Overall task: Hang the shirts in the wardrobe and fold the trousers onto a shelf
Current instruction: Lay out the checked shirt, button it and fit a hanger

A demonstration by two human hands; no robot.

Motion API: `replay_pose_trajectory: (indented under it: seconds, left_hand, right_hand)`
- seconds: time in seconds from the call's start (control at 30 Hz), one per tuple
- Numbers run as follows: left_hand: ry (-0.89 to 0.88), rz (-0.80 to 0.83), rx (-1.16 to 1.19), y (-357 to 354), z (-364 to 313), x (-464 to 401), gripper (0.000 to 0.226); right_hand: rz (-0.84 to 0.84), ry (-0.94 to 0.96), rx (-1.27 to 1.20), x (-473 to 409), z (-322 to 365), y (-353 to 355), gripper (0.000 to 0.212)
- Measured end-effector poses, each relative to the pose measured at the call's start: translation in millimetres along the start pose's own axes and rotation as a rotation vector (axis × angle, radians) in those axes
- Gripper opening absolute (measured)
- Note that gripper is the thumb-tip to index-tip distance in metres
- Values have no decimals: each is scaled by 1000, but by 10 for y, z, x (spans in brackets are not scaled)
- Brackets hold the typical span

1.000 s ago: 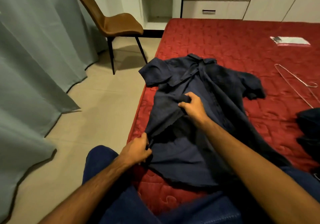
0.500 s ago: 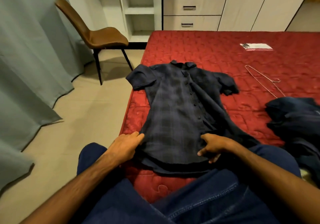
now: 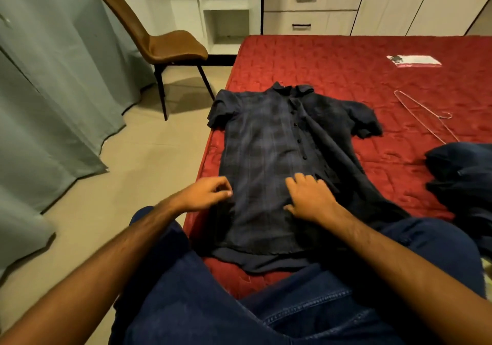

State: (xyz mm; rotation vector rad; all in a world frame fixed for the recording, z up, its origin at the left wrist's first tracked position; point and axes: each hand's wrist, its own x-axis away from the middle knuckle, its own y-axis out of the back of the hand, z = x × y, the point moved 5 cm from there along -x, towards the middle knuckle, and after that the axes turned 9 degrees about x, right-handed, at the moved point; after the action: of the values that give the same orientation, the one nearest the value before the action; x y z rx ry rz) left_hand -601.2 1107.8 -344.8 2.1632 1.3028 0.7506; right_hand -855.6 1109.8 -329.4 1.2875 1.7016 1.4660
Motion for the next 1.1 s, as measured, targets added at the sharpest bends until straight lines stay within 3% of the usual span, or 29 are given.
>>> replay_pose_trajectory:
  seconds: [0.1, 0.17, 0.27, 0.37, 0.43, 0.57, 0.63, 0.73, 0.83, 0.97, 1.1]
  left_hand:
    - [-3, -158, -189, 127, 185, -255, 29]
    - [97, -181, -227, 102, 323, -332, 53]
    - [279, -255, 44, 47, 462, -336, 68]
    - [336, -241, 180, -26, 599, -273, 54]
    - [327, -271, 133, 0, 716, -195, 48]
    - [327, -207, -100, 100, 876, -171, 51]
    - [239, -242, -207, 123, 814, -227, 54]
    - [45, -352, -370, 180, 458, -503, 48]
    - [-53, -318, -452, 166, 61, -1048, 40]
    - [3, -239, -543, 262, -116, -1862, 37]
    - [55, -306, -585, 805, -24, -2842, 35]
  right_hand:
    - [113, 372, -372, -61, 573, -92, 62]
    - [148, 508, -441, -18, 883, -202, 70]
    - [5, 529, -307, 21, 1145, -306, 67]
    - [-118, 529, -308, 47, 1306, -311, 52]
    - [-16, 550, -483, 48, 1382, -317, 47]
    - [455, 676, -932, 92, 1293, -199, 33]
    - [485, 580, -1042, -38, 971, -205, 27]
    - [206, 266, -1050, -449, 84, -200, 20]
    - [-61, -2, -888, -837, -882, -122, 23]
    - [-138, -178, -735, -1335, -1696, -31, 27]
    - [-194, -253, -654, -2242, -2324, -5, 32]
